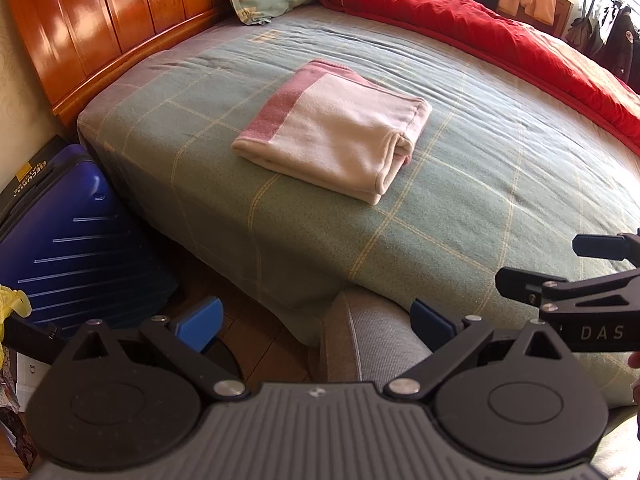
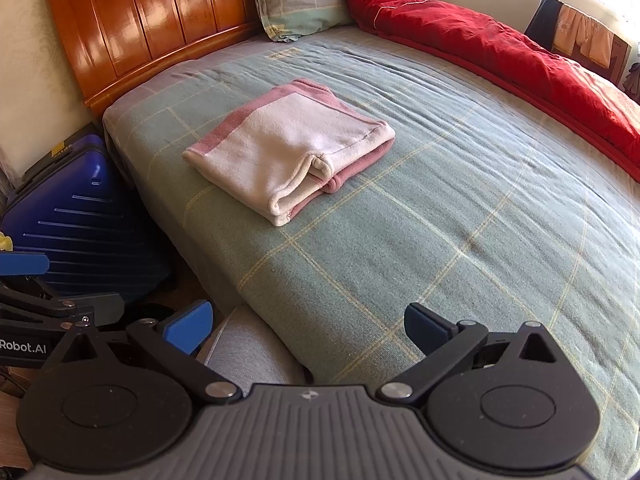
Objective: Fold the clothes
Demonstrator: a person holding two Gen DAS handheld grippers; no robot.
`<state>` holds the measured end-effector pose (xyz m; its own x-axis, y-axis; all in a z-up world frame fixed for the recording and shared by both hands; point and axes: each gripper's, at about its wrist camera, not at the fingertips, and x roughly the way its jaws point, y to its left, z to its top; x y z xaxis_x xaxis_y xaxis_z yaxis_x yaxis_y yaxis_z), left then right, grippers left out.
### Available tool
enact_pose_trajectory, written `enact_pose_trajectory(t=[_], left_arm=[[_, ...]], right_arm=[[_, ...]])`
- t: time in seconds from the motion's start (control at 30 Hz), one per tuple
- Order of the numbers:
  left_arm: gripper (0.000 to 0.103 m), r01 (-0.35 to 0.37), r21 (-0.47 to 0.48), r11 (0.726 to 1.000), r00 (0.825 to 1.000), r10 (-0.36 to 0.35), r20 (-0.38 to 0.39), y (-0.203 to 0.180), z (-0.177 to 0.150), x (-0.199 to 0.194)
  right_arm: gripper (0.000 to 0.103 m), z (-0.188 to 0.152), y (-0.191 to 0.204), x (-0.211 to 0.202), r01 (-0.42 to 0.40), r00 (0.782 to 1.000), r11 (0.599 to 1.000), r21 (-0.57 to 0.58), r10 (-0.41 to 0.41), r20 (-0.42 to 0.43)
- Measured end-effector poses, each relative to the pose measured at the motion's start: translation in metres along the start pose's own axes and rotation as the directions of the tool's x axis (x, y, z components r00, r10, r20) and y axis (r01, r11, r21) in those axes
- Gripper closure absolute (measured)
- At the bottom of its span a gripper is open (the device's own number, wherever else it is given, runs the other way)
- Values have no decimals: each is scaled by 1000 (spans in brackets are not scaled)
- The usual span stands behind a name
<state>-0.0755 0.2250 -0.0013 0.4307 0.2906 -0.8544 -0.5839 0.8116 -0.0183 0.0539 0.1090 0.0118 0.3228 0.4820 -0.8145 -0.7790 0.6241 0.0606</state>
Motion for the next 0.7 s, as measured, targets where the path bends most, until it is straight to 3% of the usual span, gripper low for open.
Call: enact_pose_trajectory(t=[0.7], left_arm=[[3,-14,4,1000,1000,14,10,-1,-1,0]], right_arm=[[0,-1,1,0,5,1000,1000,-6,-5,0]])
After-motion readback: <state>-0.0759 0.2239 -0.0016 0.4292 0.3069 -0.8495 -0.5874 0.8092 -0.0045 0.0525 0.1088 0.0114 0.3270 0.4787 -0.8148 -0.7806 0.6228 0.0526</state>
